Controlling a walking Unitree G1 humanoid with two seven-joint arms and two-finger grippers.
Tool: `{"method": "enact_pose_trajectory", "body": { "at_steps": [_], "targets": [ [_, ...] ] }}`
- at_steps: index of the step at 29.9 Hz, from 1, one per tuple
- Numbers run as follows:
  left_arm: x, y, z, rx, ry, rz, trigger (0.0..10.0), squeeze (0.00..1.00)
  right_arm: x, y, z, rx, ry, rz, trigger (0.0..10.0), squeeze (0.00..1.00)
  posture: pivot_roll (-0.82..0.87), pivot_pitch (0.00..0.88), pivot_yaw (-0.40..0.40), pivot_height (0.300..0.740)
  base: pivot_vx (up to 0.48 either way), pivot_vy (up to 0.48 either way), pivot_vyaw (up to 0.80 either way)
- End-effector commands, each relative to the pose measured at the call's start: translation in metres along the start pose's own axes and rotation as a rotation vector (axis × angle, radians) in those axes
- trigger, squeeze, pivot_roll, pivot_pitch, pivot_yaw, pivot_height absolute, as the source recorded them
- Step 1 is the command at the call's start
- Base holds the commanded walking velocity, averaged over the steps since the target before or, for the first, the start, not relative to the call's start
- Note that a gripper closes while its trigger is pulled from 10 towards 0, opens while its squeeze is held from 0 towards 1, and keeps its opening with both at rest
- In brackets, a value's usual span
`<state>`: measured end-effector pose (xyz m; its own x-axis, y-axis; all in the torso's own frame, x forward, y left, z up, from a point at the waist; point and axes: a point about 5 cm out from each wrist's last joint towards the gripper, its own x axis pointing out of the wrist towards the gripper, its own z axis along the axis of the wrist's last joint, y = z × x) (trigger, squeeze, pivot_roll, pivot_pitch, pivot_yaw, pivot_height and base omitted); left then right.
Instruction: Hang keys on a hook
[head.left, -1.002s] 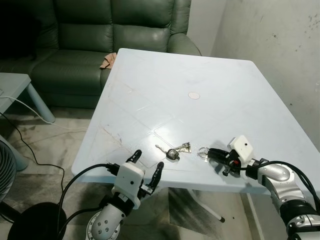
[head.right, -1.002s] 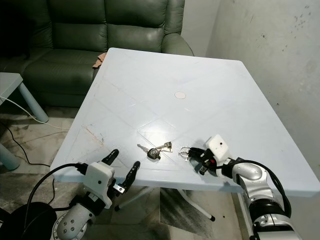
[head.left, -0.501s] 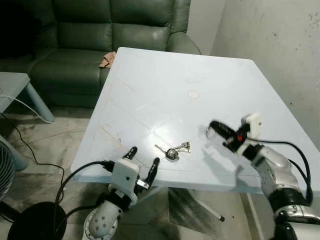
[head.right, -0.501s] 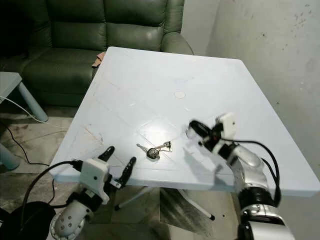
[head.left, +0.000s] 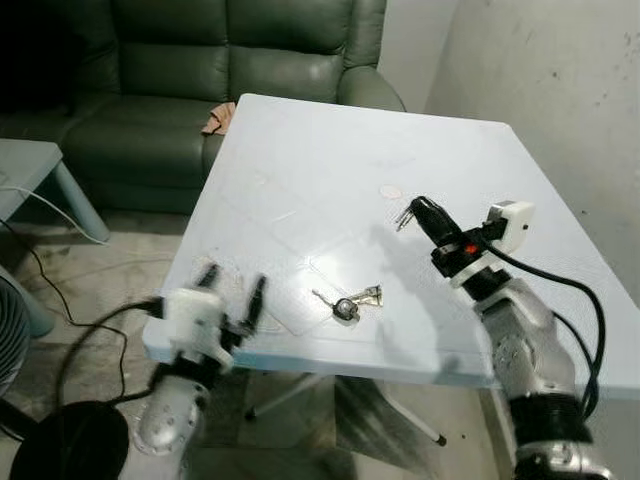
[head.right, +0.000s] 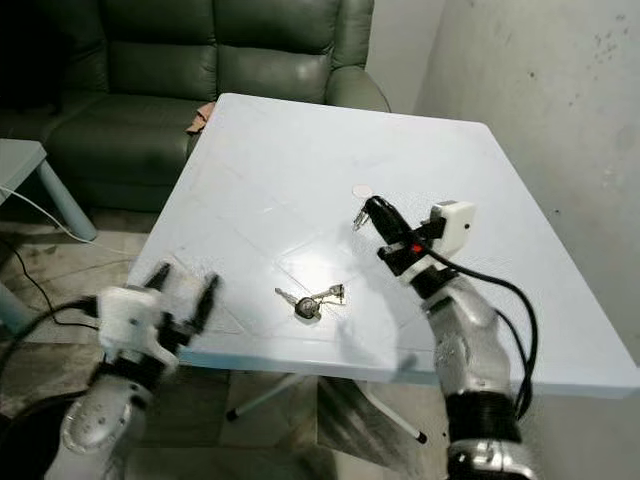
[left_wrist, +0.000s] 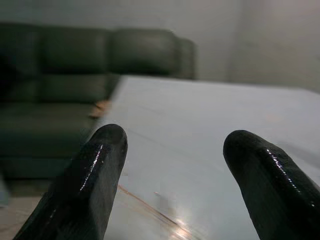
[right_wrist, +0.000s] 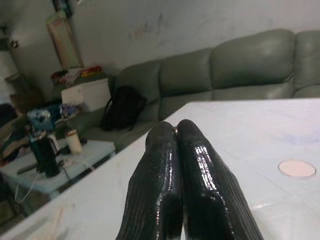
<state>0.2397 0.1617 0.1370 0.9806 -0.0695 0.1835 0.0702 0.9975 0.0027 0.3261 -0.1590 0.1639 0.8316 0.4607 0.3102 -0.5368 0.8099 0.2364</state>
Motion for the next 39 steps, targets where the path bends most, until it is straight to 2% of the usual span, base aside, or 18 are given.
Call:
{"method": "enact_pose_trajectory", "body": {
  "at_steps": [1,5,10,14,15,17,21,26,29,37,38,39],
  "targets": [
    [-0.001,0.007,0.004,-0.012,-0.006,0.035,10.0,0.00,-0.001,0.002,0.006,-0.046,-0.020,-0.030,10.0,0.00,0.01,0.000,-0.095,0.740,0.000,0.000,0.00],
    [0.002,0.018,0.010,-0.020,-0.027,0.093,10.0,0.00,-0.007,0.002,-0.002,-0.109,-0.004,-0.114,10.0,0.00,0.01,0.000,-0.090,0.740,0.000,0.000,0.00],
    [0.005,0.024,0.012,-0.005,-0.033,0.127,10.0,0.00,-0.013,0.007,-0.009,-0.133,0.042,-0.142,10.0,0.00,0.01,0.000,-0.085,0.740,0.000,0.000,0.00],
    [0.009,0.040,0.005,0.045,0.002,0.223,10.0,0.00,-0.017,0.000,-0.019,-0.182,0.072,-0.240,10.0,0.00,0.01,0.000,-0.080,0.740,0.000,0.000,0.00],
    [0.009,0.040,0.005,0.045,0.002,0.223,10.0,0.00,-0.017,0.000,-0.019,-0.182,0.072,-0.240,10.0,0.00,0.01,0.000,-0.080,0.740,0.000,0.000,0.00],
    [0.009,0.055,0.000,0.060,0.028,0.320,10.0,0.00,-0.018,-0.005,-0.022,-0.232,0.087,-0.299,10.0,0.00,0.01,0.000,-0.075,0.740,0.000,0.000,0.00],
    [0.007,0.067,-0.010,0.068,0.072,0.395,10.0,0.00,-0.020,-0.008,-0.026,-0.236,0.110,-0.346,10.0,0.00,0.00,0.000,-0.071,0.740,0.000,0.000,0.00],
    [0.006,0.068,-0.013,0.030,0.077,0.403,10.0,0.00,-0.021,-0.002,-0.032,-0.204,0.110,-0.325,10.0,0.00,0.00,0.000,-0.072,0.740,0.000,0.000,0.00],
    [0.009,0.067,-0.013,0.045,0.074,0.388,10.0,0.00,-0.019,0.002,-0.035,-0.202,0.114,-0.319,10.0,0.00,0.00,0.000,-0.074,0.740,0.000,0.000,0.00],
    [0.017,0.065,-0.008,0.061,0.047,0.364,10.0,0.00,-0.009,0.008,-0.039,-0.292,0.161,-0.273,10.0,0.00,0.01,0.000,-0.077,0.740,0.000,0.000,-0.16],
    [0.019,0.065,-0.005,0.101,0.033,0.366,10.0,0.00,-0.008,0.009,-0.039,-0.294,0.163,-0.258,10.0,0.00,0.01,0.000,-0.077,0.740,0.000,0.000,-0.69],
    [0.020,0.064,-0.005,0.095,0.035,0.360,10.0,0.00,-0.008,0.009,-0.040,-0.302,0.170,-0.258,10.0,0.00,0.01,0.000,-0.078,0.740,0.000,0.000,-0.76]
  ]
}}
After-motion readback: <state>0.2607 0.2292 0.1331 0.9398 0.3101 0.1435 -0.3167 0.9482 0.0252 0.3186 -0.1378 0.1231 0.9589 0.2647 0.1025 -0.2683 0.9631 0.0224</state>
